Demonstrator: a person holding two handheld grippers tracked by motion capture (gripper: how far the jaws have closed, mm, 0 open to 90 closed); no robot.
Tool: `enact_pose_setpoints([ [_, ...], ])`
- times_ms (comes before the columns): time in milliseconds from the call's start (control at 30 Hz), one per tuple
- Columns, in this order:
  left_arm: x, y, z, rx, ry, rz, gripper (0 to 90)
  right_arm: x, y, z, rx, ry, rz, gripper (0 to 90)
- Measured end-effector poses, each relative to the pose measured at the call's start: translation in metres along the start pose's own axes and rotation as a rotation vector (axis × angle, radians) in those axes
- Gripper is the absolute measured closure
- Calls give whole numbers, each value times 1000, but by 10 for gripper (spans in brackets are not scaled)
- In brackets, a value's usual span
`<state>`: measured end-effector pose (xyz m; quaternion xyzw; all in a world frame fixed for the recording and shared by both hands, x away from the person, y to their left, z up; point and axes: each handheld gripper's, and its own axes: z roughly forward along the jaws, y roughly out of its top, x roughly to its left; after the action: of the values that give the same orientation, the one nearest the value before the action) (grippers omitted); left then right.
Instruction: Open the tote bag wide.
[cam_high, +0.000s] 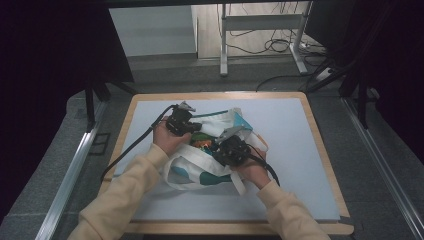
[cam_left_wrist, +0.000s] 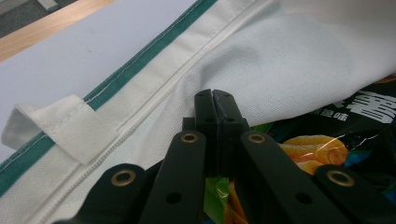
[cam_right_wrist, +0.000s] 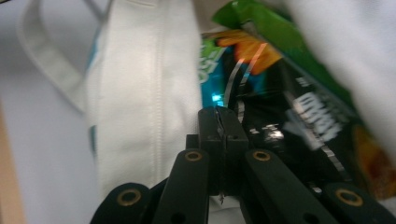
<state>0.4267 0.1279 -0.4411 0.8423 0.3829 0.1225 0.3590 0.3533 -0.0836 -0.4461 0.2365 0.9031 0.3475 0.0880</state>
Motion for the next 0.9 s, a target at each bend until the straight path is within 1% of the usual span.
enact_pose_setpoints([
  [100,0,0,1,1,1,-4,900,3,-3,-2,-9,17,-7,895],
  [167,0,1,2,-3,3,-11,900,5,-6,-3,-6,30,-10,895],
  [200,1,1,2,4,3,-9,900,6,-7,-2,0,38,-14,895],
  [233,1,1,3,4,3,-11,900,9,-9,0,19,43,-27,895],
  [300,1,1,3,3,1,-14,900,13,-10,3,31,26,-39,895],
  [333,1,1,3,3,1,-12,900,12,-11,4,25,26,-35,895],
  [400,0,1,3,-1,0,-14,900,7,-12,3,10,31,-20,895],
  [433,0,0,2,4,1,-5,900,6,-12,2,9,37,-7,895],
  [500,0,0,2,1,3,-5,900,7,-12,3,13,40,-15,895],
  [533,0,0,1,2,2,-5,900,9,-12,4,17,40,-30,895],
  [567,0,0,1,-4,0,-11,900,10,-12,4,21,41,-31,895],
  [600,-1,0,1,-8,-3,-11,900,11,-13,4,16,40,-37,894],
  [633,0,0,0,-7,-7,-6,900,10,-13,3,7,41,-34,894],
  [733,-1,0,-4,-16,-25,-1,900,6,-15,-2,-28,48,-1,894],
  [800,-4,-1,-7,-42,-47,-10,900,4,-14,-6,-58,50,3,894],
  [900,-6,-1,-14,-77,-74,-13,900,2,-14,-15,-112,62,26,894],
])
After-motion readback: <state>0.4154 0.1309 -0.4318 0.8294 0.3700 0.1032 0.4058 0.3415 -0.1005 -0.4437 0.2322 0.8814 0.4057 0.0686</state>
